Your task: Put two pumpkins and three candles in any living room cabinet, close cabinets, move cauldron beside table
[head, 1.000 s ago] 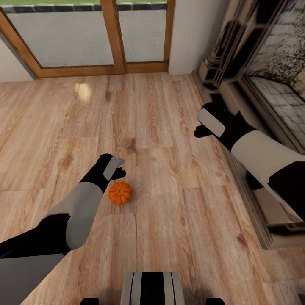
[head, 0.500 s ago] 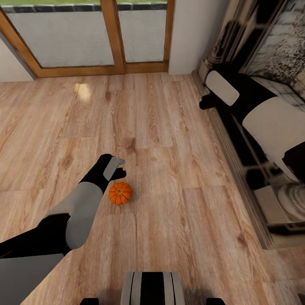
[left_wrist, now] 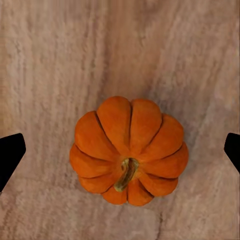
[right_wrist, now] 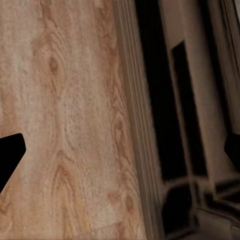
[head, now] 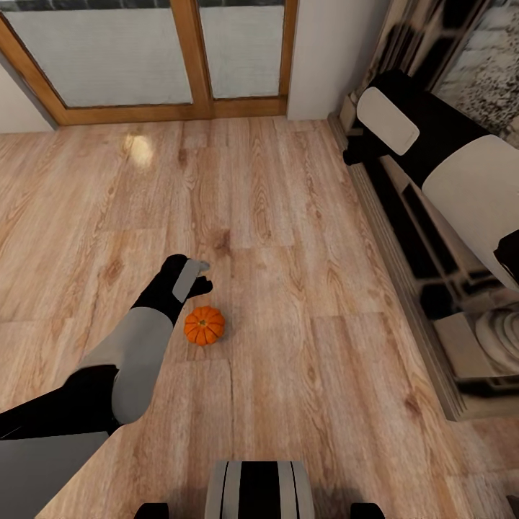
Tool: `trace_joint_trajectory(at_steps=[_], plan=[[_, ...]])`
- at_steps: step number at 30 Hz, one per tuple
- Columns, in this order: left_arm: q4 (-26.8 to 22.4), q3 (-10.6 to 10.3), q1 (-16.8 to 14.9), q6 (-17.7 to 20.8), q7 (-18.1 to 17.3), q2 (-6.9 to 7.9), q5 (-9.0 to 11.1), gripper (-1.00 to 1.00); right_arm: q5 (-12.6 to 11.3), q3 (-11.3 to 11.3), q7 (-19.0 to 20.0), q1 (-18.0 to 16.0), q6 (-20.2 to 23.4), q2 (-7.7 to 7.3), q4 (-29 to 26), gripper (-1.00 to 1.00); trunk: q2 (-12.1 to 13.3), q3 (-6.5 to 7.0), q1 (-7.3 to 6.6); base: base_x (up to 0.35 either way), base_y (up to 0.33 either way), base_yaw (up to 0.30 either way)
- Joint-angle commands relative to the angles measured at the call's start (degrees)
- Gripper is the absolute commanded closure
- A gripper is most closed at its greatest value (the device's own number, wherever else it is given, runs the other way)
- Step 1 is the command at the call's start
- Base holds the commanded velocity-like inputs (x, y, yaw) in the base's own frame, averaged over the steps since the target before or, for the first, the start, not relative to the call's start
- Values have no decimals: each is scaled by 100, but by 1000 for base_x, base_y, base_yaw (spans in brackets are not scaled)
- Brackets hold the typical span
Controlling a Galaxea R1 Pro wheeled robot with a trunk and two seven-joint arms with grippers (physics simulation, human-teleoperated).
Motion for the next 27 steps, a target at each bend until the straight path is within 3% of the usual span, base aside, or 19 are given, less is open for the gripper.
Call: trace_joint_trajectory(at_steps=[1,3,11,21,27], plan=[[-207,22,-2,13,50,-6,62,-100,-63,51,-46,-8,13,-8,-11,-100,-1,-4,-1,0,0,0],[-570,20,-2,30,49,-6,62,-100,-65,58,-46,-9,12,-7,-13,-100,-1,-4,-1,0,0,0],[-1171,-127,-2,41,51,-6,49,-100,-66,63,-46,-9,12,-6,-11,-100,-1,-4,-1,0,0,0],[-1210,-127,-2,5,45,-6,70,-100,-66,64,-46,-9,12,-7,-3,-100,-15,-226,25,0,0,0],[-806,-127,-2,-22,48,-6,71,-100,-66,55,-46,-5,12,-36,-3,-100,-21,-336,38,0,0,0]])
